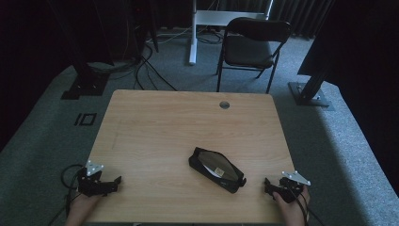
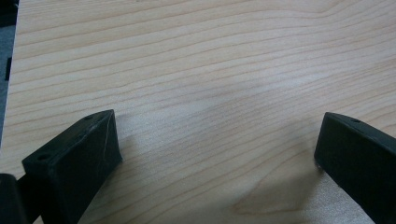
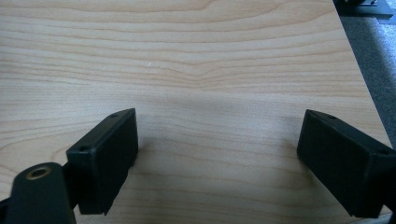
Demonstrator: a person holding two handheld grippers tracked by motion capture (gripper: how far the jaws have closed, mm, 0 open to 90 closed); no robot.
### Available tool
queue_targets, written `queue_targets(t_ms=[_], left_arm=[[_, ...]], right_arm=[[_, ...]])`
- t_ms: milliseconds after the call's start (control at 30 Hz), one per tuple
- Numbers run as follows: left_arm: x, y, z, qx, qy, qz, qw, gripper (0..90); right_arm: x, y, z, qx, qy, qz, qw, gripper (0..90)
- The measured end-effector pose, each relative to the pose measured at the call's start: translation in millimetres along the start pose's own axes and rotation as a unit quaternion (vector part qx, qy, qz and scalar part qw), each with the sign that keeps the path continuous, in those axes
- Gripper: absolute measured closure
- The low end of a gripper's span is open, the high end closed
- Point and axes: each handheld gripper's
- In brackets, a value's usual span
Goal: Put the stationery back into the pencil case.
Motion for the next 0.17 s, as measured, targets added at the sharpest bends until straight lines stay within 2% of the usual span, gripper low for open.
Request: queue_targets(t_ms=[167], left_arm=[[0.0, 0.0, 0.0, 0.0, 0.0, 0.0, 1.0, 0.2]], right_arm=[[0.0, 0.0, 0.0, 0.0, 0.0, 0.0, 1.0, 11.7]])
Point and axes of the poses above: each handheld gripper's, and its own axes: z roughly backward along the jaws, y roughly out of its top, x roughly to its right, and after that the axes turned 3 degrees about x, right-handed
